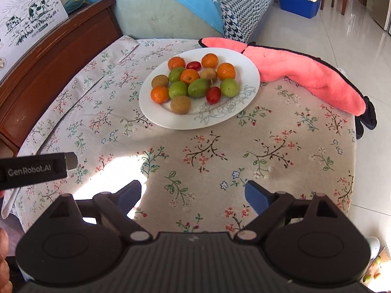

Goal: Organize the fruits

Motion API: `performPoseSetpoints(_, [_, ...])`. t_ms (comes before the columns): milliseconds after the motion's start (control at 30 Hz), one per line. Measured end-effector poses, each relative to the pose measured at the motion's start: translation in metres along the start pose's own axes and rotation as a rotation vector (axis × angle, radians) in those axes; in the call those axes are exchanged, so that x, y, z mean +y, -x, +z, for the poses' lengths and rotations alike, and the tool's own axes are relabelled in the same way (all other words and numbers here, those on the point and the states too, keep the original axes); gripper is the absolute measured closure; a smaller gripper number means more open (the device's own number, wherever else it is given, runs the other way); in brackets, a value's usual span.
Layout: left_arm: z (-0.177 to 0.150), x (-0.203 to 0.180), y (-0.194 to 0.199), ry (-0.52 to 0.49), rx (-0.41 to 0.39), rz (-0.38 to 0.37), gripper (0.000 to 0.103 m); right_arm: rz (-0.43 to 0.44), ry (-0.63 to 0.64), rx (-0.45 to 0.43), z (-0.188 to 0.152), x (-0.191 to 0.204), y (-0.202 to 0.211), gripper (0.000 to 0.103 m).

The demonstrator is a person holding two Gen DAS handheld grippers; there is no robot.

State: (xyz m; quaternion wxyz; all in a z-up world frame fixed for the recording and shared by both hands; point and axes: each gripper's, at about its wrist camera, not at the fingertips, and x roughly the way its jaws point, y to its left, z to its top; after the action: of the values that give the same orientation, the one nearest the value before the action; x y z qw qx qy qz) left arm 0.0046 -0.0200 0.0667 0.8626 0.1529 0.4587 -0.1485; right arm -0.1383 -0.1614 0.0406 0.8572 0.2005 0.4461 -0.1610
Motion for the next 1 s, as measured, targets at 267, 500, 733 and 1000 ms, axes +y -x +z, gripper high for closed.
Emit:
performPoseSetpoints(267, [-0.003,0.003,-0.014,-0.008,0.004,-0.007,0.013,-0.065,0.057,-0.032,-0.027,0.004,-0.031,0.009])
performPoseSetpoints(500, [-0.004,0.005,-0.023,-0.014,0.006,0.002,0.013,-0.093,0.146,-0.175,-0.042,0.019,-0.042,0.001])
performPoseSetpoints(733, [-0.005,0.007,-0.030,-0.012,0.016,0.005,0.013,-0.124,0.117,-0.320,-0.045,0.021,-0.052,0.001])
performPoseSetpoints(1000, [-0.007,0.006,-0.035,-0.027,0.017,0.018,0.013,-0.117,0.107,-0.356,-0.041,0.021,-0.058,0.001])
